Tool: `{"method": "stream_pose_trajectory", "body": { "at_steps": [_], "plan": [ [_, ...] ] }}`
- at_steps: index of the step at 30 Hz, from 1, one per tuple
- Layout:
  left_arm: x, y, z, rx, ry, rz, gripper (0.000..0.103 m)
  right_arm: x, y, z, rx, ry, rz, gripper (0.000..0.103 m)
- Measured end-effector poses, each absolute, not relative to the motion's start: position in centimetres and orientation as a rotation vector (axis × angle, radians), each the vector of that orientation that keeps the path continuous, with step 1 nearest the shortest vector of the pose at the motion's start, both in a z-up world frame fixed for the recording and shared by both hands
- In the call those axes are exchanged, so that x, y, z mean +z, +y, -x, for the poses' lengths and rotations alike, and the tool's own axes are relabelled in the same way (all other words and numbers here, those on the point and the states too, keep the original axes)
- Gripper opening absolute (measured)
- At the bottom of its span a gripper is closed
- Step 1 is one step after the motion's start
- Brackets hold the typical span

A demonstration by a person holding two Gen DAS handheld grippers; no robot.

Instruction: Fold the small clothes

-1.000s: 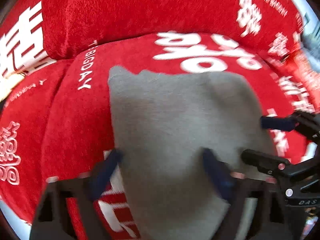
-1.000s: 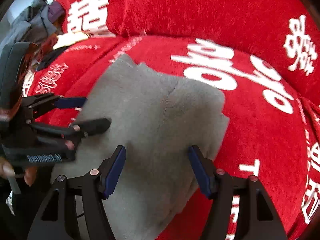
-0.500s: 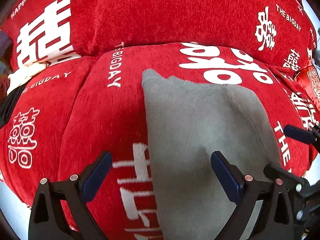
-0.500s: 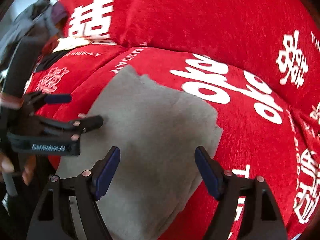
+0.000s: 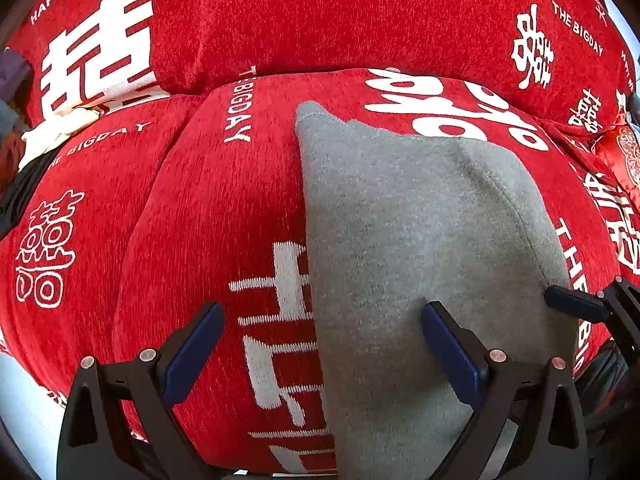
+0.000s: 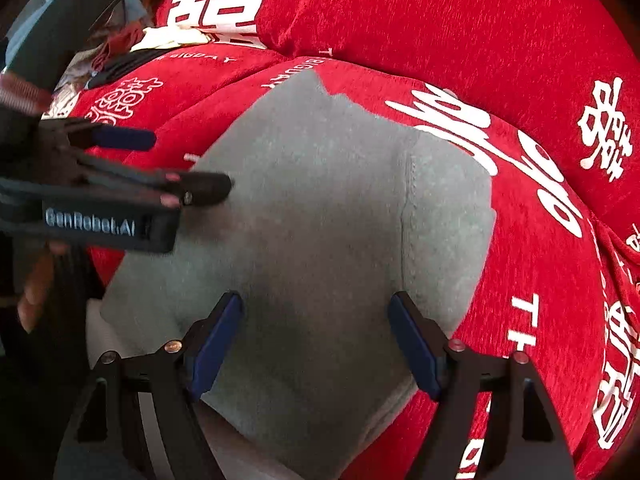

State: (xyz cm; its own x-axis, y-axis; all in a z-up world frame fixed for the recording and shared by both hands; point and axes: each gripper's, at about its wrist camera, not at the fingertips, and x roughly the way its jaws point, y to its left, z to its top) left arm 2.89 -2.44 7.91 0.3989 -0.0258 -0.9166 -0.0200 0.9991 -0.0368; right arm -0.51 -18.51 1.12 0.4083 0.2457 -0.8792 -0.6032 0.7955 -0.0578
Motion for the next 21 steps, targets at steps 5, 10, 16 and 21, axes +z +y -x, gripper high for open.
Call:
{"method": "stream_pose_trajectory", "body": {
  "at_steps": [5, 10, 16, 21],
  "plan": [
    [7.8, -2.1, -2.3, -0.002, 1.158, 0.064, 0.100, 0.9, -19.0, 1.7, 0.552, 1.008, 0.421, 0.080],
    [8.1, -1.9, -1.5, 0.007, 1.148, 0.057, 0.100, 0.9, -19.4, 2.4, 0.554, 1.010, 0.438, 0.080],
    [9.5, -1.6, -0.1, -0.018, 1.120, 0.079, 0.099, 2.1, -19.7, 3.2, 0.561, 1.006, 0.450, 0.080],
    [9.5, -2.5, 0.3, -0.022, 1.135, 0.047, 0.099, 3.3, -19.0, 3.2, 0.558, 0.989, 0.447, 0.080]
  ]
}}
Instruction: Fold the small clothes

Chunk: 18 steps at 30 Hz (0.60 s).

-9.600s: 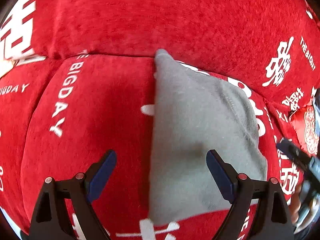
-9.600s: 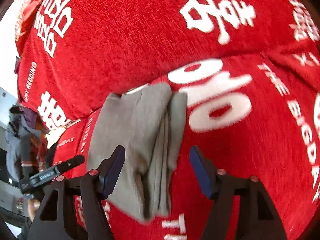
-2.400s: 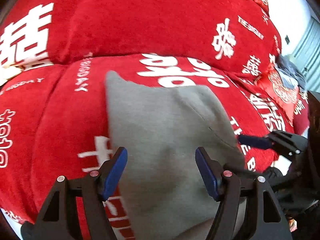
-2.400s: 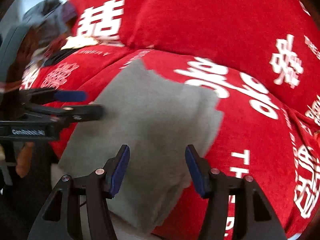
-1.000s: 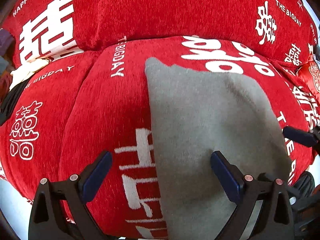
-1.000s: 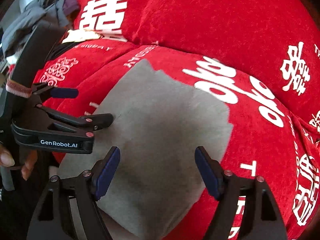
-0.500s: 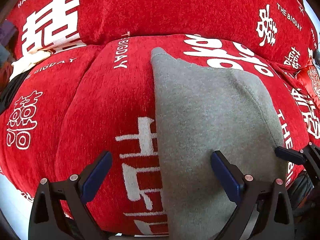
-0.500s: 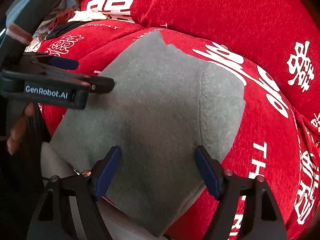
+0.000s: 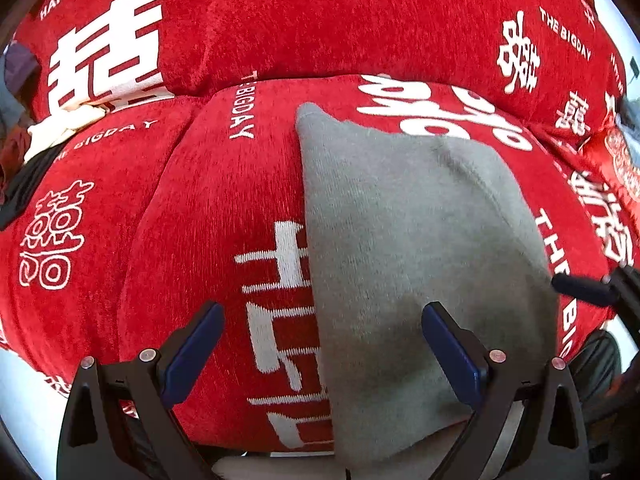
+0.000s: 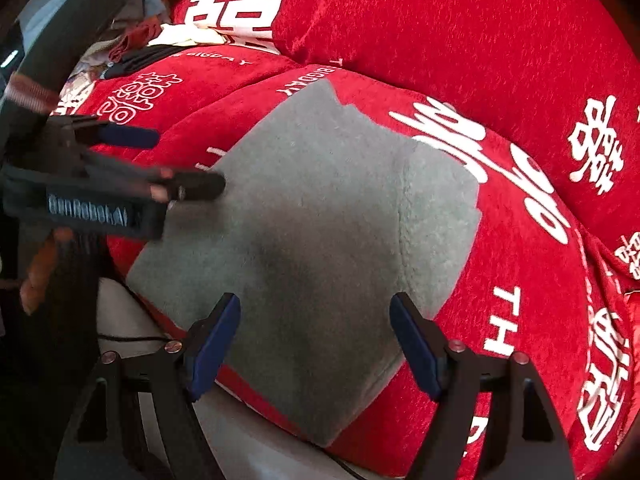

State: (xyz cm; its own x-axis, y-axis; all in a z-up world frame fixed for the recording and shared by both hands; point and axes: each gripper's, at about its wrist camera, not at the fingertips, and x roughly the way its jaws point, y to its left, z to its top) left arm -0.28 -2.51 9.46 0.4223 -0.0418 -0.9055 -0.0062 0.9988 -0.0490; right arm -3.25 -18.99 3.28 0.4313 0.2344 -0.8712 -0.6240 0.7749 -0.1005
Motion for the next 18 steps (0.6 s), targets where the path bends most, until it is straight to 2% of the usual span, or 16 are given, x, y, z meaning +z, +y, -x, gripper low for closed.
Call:
{"method": "stream_pose_trajectory", "body": {
  "at_steps": [18],
  "plan": [
    [10.1, -6.1, 1.0, 0.015, 1.137, -0.099, 0.099, 4.3, -19.9, 2.0, 0.401, 1.099, 0.421, 0.080]
  ]
}}
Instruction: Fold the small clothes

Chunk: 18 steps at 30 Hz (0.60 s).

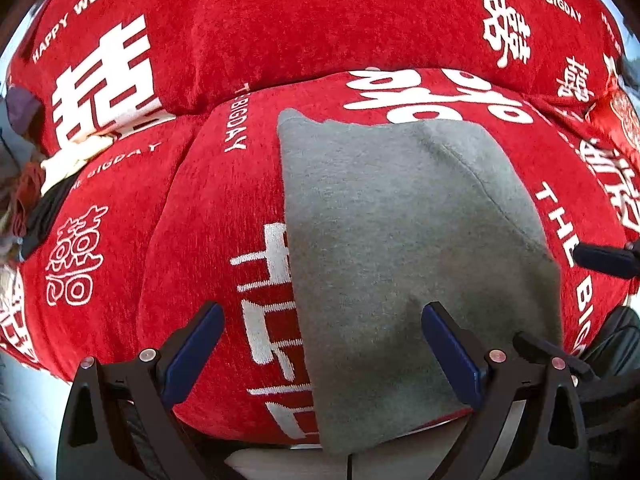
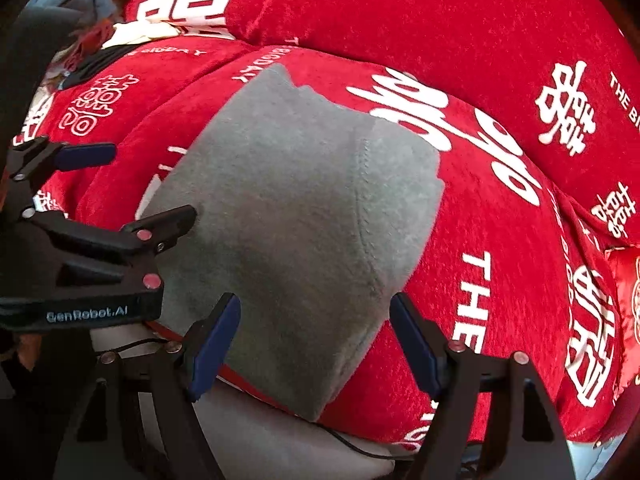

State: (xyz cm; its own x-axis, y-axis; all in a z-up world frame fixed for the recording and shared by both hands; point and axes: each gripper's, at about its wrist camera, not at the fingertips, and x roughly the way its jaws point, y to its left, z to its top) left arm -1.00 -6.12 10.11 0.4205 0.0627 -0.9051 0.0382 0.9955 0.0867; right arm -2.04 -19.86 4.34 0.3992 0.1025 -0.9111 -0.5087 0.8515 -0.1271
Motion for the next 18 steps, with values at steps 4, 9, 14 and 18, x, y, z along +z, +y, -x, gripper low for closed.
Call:
{"method": "stream_pose_trajectory", "body": {
  "at_steps": [4, 9, 14, 18],
  "plan": [
    [10.3, -6.3, 1.1, -0.002, 1.128, -0.087, 0.099, 4.0, -20.0, 2.0, 0.389, 1.110, 0.421, 0.080],
    [11.1, -5.7, 1.6, 0.138, 1.053, -0.077, 0.099, 4.0, -20.2, 1.9, 0.386, 1.115, 0.418, 0.080],
    [11.1, -4.6, 1.6, 0.161, 1.065, -0.030, 0.099, 3.9, -20.4, 1.9, 0.384, 1.117, 0.416, 0.080],
    [10.8, -4.1, 1.4, 0.140, 1.094, 0.013, 0.099, 3.9, -20.4, 2.0, 0.382, 1.118, 0.416, 0.080]
  ]
}}
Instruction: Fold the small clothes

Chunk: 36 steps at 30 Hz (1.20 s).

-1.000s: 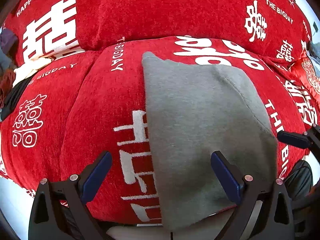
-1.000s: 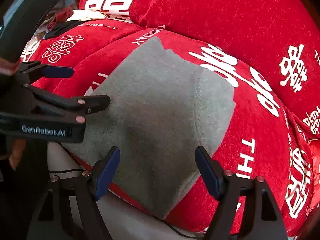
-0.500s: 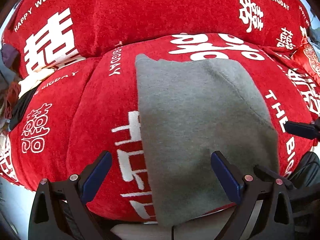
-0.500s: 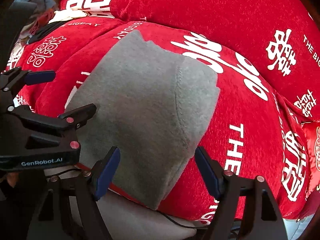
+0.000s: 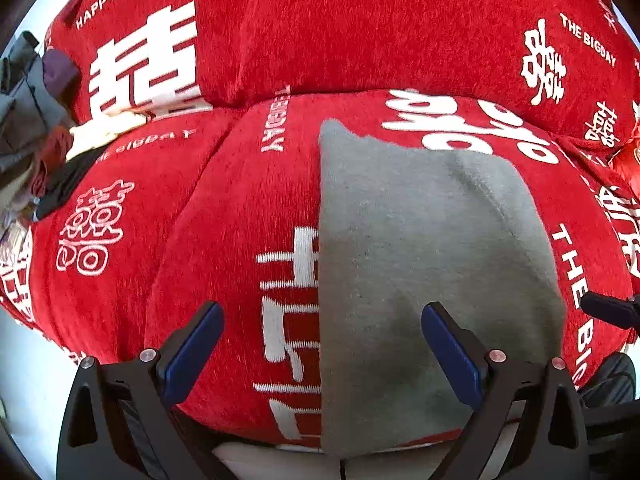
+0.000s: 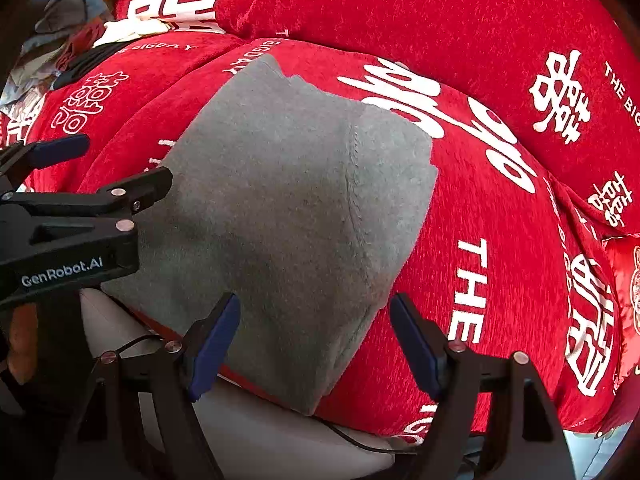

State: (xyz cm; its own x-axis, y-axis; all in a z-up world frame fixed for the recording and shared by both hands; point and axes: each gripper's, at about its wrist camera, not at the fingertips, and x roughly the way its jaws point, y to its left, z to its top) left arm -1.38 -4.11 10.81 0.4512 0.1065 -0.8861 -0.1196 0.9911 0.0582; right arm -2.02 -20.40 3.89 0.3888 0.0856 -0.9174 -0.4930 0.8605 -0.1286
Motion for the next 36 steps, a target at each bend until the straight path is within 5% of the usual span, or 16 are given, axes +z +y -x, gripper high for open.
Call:
{"method": "stream_pose_trajectory", "body": {
  "at_steps": [36],
  "plan": [
    [9.5, -5.5, 1.4, 0.068, 1.176, -0.003, 0.099, 3.5, -20.8, 2.0, 0.365, 1.135, 0.390, 0.080]
  ]
}}
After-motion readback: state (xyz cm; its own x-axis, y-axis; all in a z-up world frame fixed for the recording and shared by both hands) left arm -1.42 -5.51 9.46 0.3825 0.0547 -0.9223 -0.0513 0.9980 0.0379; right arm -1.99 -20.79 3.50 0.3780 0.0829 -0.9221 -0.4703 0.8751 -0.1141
